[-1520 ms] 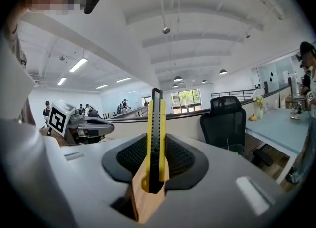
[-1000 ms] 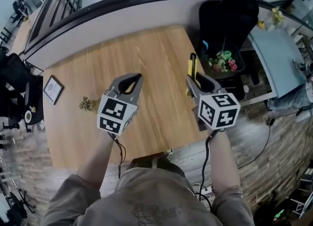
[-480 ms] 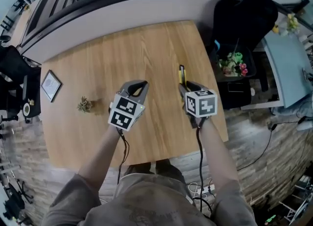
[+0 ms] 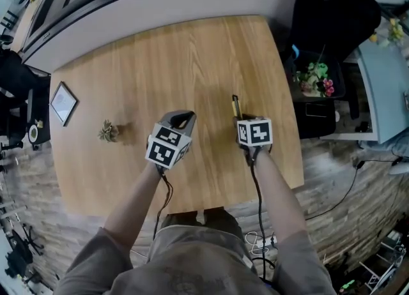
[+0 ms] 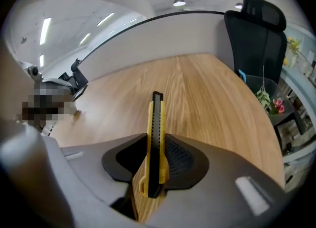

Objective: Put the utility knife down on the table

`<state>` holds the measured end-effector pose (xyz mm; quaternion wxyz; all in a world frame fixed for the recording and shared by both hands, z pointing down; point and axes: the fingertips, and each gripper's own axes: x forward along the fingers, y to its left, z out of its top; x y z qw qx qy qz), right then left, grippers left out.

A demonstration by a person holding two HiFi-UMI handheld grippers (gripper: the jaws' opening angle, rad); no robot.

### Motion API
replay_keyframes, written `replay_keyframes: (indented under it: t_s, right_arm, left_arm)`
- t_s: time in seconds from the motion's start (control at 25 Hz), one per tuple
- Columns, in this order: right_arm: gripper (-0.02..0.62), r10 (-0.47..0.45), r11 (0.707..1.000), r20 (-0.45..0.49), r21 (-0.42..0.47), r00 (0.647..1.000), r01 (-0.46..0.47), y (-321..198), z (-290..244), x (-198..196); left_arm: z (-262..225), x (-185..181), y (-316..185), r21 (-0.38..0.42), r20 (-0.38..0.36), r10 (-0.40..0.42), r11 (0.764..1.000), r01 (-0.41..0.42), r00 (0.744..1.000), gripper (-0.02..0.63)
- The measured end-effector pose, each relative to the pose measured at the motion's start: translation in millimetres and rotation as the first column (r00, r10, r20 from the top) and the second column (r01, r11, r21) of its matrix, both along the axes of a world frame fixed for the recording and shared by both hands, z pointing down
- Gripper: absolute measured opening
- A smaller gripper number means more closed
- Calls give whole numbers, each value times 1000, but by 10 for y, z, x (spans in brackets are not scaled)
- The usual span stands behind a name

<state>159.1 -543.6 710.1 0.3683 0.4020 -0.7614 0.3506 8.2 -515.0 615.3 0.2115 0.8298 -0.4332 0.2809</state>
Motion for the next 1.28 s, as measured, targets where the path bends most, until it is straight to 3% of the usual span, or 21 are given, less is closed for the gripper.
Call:
replay_keyframes:
  t_s: [0.16,0.44,0.72,0.84,1.0,1.28]
  right_arm:
    - [124,24,1000,-16,-10,1000,-24,2,132,17]
    - [126,12,1000,-38,7,999,-12,30,65,38]
    - [124,8,983,90,181,996,-24,-112,-881,-60]
    - [121,-42,950,154,312,987,-8,-67,-1524,-128]
    - [83,-75,873,196,487,978,-31,92,-2400,-115]
    - [39,-130,755,228,653,965,-52,658,-3461,-30]
  left_arm:
    - [186,-65,26,-54,-3,-5,999,5,1000,2]
    - [163,-33,69,-60,-11,8,998,-9,1000,2]
    - [-364,-17,-19,47,-18,19,999,-18,1000,2]
    - [-730,-6,-60,118,-29,26,993,-23,999,2]
    - [-1290,8,-20,202,-81,41,979,-24,996,2]
    - [-2267,13,295,387,-78,86,921,-49,993,2]
